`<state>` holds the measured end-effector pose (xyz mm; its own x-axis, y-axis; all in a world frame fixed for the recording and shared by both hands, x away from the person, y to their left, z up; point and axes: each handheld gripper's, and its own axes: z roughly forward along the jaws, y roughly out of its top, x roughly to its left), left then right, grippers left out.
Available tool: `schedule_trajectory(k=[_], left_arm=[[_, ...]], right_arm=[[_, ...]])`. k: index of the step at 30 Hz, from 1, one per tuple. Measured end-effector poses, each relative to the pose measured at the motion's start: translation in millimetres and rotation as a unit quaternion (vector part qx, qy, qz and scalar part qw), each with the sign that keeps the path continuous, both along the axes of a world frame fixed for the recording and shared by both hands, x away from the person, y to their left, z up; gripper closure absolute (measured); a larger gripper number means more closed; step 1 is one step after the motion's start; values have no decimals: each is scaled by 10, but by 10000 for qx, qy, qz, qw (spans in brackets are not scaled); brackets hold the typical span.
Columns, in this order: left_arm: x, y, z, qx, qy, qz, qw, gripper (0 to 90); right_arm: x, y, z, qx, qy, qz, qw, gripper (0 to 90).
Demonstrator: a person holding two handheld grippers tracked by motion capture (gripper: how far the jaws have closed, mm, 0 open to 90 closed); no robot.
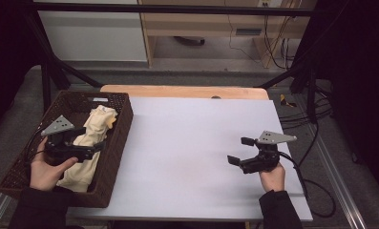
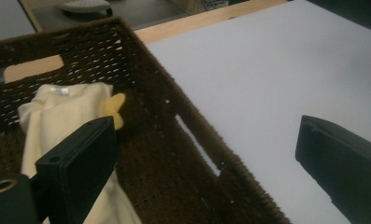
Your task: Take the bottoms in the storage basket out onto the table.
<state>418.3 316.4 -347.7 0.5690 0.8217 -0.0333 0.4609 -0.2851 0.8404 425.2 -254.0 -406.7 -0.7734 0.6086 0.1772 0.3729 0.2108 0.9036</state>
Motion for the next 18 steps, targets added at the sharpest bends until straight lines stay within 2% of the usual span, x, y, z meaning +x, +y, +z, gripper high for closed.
schedule_trajectory(k=[11,17,18], left_arm=[[84,174,-79,160,196,356,9990,52],[139,265,-132,298,323,612,9972,53],[161,290,-156,387,349,696,9962,53]], right_arm=[[7,14,-12,-19,18,9,10000,35],[8,15,-14,-30,19,4,10000,36],[8,15,-14,-28,17,5,10000,36]])
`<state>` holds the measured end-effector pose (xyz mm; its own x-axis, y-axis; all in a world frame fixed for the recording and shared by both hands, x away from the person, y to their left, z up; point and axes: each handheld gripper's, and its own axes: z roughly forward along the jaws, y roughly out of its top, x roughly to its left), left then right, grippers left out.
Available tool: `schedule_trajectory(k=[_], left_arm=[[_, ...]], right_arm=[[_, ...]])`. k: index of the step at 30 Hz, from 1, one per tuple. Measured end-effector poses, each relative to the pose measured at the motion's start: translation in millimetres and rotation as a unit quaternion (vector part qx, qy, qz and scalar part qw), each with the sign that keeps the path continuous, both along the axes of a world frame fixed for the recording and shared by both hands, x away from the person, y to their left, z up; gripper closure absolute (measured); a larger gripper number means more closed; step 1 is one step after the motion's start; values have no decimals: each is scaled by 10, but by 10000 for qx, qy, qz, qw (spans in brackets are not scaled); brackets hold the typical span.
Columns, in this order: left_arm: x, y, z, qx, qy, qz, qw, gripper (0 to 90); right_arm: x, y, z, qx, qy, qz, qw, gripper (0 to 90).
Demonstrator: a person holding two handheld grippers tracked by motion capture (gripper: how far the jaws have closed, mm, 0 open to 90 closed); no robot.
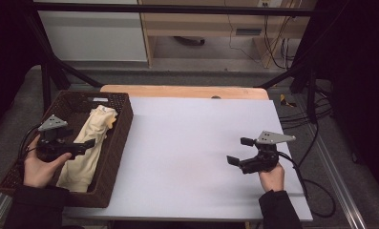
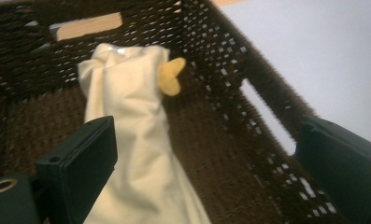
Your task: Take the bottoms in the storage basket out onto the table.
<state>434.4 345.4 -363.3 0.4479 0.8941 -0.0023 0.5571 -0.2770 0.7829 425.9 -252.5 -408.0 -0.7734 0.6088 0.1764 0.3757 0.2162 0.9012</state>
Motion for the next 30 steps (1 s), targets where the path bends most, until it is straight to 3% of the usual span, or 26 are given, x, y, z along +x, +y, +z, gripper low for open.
schedule_trajectory(k=[16,24,27,30], left_arm=[[105,46,-167,437,299,259,9983,64],[151,73,-244,488,508,421,9966,105],[172,51,-301,695,640,484,9943,140],[186,55,-323,745,713,551,9931,143]], right_arm=[[5,6,-8,-30,11,16,10000,36],[5,7,-9,-26,13,15,10000,36],[7,12,-12,-24,29,16,10000,36],[8,11,-11,-24,16,25,10000,37]])
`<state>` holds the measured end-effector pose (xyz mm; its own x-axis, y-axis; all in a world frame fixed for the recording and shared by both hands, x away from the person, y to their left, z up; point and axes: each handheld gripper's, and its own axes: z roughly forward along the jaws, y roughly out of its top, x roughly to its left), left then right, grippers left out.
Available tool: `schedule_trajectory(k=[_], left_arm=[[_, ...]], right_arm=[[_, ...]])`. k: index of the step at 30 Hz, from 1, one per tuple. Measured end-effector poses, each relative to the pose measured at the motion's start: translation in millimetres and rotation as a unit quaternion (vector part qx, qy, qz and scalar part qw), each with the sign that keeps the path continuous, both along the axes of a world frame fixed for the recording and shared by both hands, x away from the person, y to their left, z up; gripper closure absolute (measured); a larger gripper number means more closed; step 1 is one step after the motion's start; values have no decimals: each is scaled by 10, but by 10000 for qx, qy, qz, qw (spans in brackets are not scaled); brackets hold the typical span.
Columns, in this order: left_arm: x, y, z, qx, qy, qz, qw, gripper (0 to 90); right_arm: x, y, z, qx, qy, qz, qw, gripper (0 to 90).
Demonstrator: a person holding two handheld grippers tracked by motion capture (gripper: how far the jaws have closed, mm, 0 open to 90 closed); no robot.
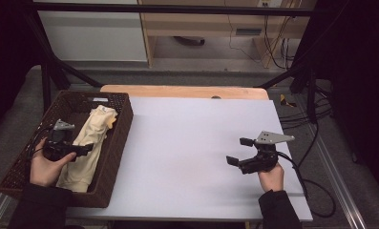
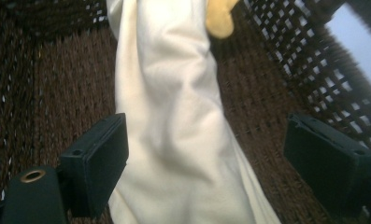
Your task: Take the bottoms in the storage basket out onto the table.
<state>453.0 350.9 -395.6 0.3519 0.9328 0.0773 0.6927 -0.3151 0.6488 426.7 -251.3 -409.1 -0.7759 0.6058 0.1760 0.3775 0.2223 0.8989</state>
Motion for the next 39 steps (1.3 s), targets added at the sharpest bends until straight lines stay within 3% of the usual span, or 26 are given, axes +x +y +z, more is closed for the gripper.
schedule_trajectory(k=[11,13,21,30,39], left_arm=[[34,16,-86,-65,156,64,9998,191],[49,9,-125,31,276,66,9996,193],[77,18,-191,229,405,153,9988,201],[114,28,-247,174,506,177,9984,228],[128,16,-306,278,703,204,9969,263]], right_arm=[[-7,-12,12,33,-8,-19,10000,37],[-6,-9,9,18,-8,-17,10000,37],[-8,-12,10,14,-11,-26,10000,37],[-5,-10,8,-7,-4,-17,10000,37],[-4,-8,6,-4,6,-13,10000,37]])
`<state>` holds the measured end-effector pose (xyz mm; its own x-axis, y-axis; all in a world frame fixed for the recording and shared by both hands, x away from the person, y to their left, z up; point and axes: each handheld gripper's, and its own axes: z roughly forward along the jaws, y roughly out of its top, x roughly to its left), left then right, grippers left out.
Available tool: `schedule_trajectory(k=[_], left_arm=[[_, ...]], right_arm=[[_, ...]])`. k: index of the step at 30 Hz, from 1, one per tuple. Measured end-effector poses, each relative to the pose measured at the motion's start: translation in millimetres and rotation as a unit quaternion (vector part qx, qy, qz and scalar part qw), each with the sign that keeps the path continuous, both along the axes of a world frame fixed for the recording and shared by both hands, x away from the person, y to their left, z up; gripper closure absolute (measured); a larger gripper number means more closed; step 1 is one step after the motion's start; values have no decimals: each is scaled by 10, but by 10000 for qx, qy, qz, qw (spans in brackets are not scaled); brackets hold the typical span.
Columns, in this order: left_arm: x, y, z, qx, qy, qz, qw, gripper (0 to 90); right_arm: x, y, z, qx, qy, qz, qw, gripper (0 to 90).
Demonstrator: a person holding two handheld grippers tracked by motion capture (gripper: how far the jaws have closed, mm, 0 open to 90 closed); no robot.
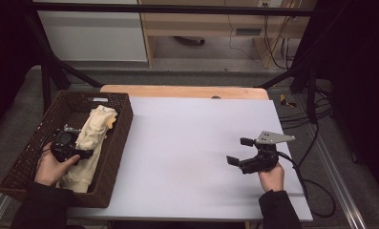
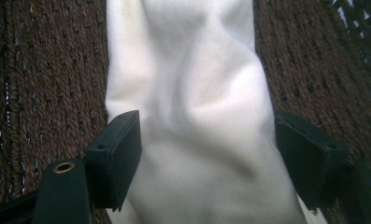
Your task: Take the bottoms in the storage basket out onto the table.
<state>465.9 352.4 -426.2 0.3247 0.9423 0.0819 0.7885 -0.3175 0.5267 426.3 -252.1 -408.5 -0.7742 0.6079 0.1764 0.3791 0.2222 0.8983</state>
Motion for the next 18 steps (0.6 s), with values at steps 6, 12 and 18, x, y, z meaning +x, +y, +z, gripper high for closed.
schedule_trajectory(k=[6,12,18], left_arm=[[0,-14,-27,107,60,10,9999,282],[1,-20,-59,99,117,24,9999,291],[-7,-13,-68,45,157,61,9998,351]], right_arm=[[-1,1,-1,2,-2,1,10000,37],[-1,2,-1,3,5,3,10000,37],[-2,-1,1,5,-5,4,10000,37]])
